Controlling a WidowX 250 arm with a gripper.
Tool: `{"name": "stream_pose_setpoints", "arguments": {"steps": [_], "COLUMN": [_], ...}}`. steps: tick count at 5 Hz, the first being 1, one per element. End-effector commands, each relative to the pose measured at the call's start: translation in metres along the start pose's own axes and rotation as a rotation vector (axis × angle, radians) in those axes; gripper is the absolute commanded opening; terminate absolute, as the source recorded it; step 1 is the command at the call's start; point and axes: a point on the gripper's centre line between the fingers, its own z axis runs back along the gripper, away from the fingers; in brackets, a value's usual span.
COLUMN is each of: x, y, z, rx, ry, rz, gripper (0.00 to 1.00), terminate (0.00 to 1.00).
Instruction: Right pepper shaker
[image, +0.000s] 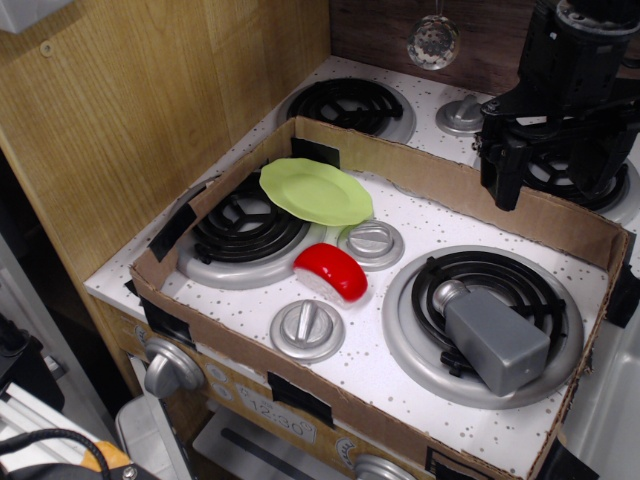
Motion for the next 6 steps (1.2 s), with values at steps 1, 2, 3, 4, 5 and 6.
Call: {"name": "stream_pose_setpoints", "arguments": {"steps": [1,2,3,4,5,6], "x": [0.000,-0.004,-0.009,-0.019,-0.022,-0.021], "y": [0.000,0.008,0.018,0.031,0.040,0.044], "z": [0.000,-0.002,-0.002,-0.004,-0.010,-0.016], "rx": [0.000,0.007,0.012,0.001,-0.009,-0.026], "ry": [0.000,-0.037,-0.022,-0.006,0.006,0.010], "rz": [0.000,0.082,0.147,0.256,0.307,0.331], "gripper": [1.00,1.00,1.00,1.00,1.00,1.00], "terminate": [0.00,0.00,0.00,0.00,0.00,0.00]}}
